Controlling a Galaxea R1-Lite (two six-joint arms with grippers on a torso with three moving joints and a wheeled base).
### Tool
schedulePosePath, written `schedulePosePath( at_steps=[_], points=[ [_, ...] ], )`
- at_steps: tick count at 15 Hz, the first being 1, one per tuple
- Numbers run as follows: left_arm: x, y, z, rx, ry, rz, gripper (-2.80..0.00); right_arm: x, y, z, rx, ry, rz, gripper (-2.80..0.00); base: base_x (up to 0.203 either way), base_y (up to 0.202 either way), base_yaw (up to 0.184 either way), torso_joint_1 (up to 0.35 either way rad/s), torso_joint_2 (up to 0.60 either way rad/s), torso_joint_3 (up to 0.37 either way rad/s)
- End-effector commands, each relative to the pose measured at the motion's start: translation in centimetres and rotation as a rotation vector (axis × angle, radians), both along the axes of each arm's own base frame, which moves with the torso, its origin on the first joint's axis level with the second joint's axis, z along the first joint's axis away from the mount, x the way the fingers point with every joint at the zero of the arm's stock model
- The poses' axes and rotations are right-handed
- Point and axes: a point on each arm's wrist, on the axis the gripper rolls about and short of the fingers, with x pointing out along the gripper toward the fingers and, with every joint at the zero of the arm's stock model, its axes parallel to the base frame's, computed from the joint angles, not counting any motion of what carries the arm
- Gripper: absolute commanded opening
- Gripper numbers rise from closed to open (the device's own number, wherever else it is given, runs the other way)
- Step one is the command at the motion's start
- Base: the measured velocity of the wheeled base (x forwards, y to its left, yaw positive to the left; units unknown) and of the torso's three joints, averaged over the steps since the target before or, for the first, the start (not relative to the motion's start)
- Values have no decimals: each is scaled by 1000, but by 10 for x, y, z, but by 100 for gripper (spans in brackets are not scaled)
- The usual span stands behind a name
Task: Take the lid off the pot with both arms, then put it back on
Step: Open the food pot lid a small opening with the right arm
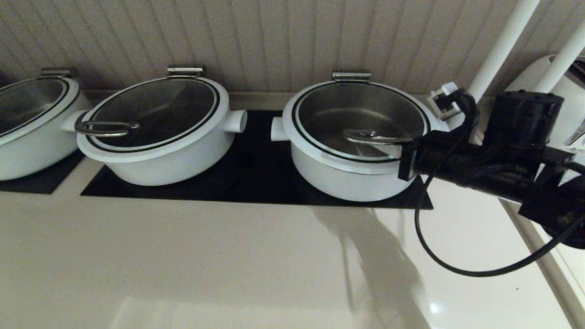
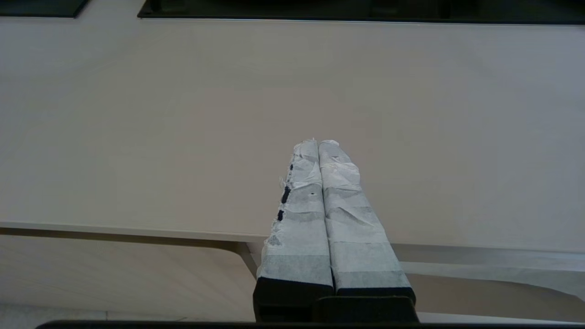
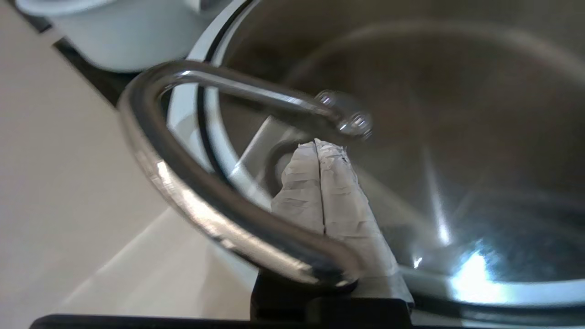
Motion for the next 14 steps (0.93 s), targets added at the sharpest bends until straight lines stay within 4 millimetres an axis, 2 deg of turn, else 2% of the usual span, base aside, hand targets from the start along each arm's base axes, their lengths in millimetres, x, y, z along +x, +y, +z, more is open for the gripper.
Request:
schedulePosePath(
  at_steps=[1, 8, 14],
  points=[
    [0, 0, 0, 0, 1, 0, -280, 1, 0, 6, 10, -29, -7, -280, 0, 0, 0, 0, 0, 0],
    [0, 0, 0, 0, 1, 0, -280, 6, 1, 23, 34, -87, -40, -280, 0, 0, 0, 0, 0, 0],
    [0, 0, 0, 0, 1, 0, -280, 19, 7, 32, 51, -124, -53, -280, 0, 0, 0, 0, 0, 0]
  ],
)
